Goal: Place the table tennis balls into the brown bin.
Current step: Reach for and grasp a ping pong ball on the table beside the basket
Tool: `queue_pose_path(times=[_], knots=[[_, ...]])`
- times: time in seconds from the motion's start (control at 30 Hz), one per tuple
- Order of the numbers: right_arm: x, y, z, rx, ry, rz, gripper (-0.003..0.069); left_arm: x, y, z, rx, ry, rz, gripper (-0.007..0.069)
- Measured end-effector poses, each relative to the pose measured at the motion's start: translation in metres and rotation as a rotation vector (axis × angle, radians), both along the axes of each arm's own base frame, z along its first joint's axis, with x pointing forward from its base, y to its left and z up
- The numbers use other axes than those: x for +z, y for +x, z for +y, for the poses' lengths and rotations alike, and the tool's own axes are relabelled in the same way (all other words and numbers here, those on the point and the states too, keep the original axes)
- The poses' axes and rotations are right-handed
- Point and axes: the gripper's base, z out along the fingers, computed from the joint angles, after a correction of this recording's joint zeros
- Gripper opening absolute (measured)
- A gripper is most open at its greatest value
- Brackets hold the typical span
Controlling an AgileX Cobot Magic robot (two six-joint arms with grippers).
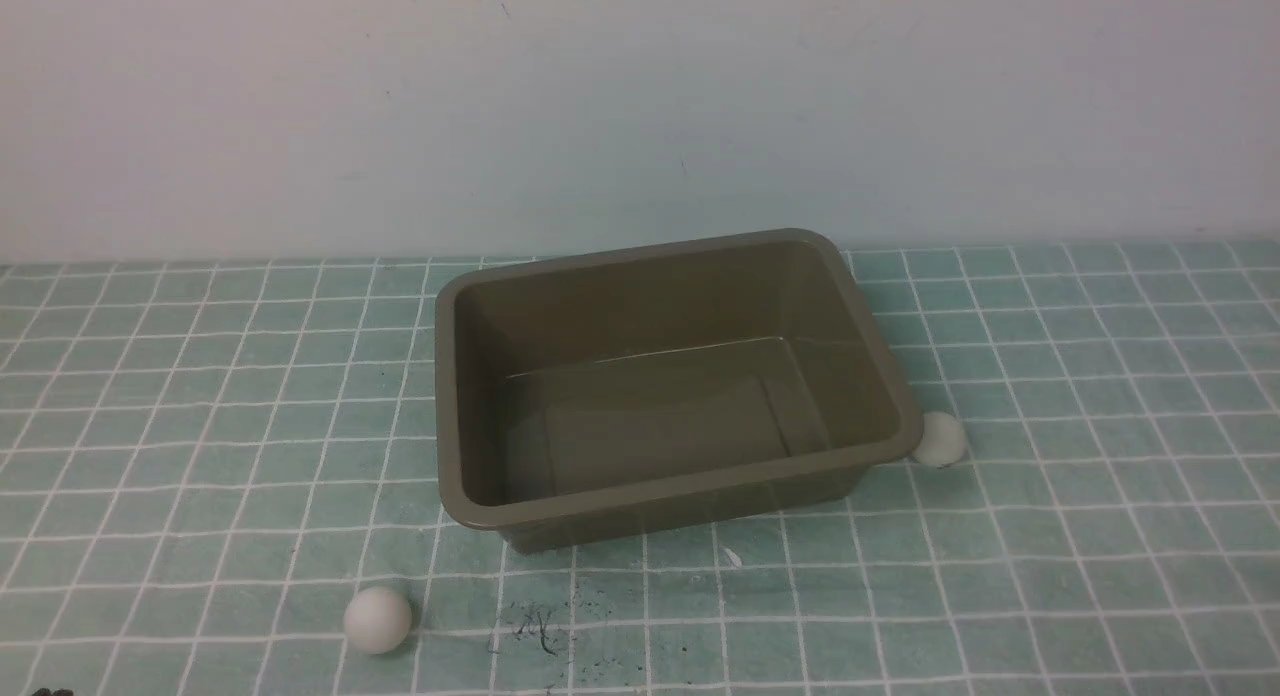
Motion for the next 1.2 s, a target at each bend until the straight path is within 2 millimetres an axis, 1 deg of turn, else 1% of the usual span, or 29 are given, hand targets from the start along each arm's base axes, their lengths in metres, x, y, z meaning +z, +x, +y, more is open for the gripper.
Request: queue_pose_path(times=[0.83,0.97,1.1,1.13,1.2], knots=[[0.0,0.0,0.0,0.0,0.0,0.0,-0.0013,0.001,0.0,0.0,-0.001,0.0,-0.009,-0.0005],[0.0,0.0,0.0,0.0,0.0,0.0,-0.0013,0.006,0.002,-0.004,0.012,-0.191,-0.062,-0.0005],[0.0,0.0,0.0,0.0,0.0,0.0,-0.0013,0.022,0.004,-0.004,0.047,-0.477,-0.229,-0.0005],[0.0,0.0,0.0,0.0,0.0,0.0,-0.0013,0.025,0.004,-0.003,0.055,-0.519,-0.264,-0.0005],[0.0,0.0,0.0,0.0,0.0,0.0,-0.0013,0.037,0.004,0.003,0.104,-0.68,-0.403,-0.0005]])
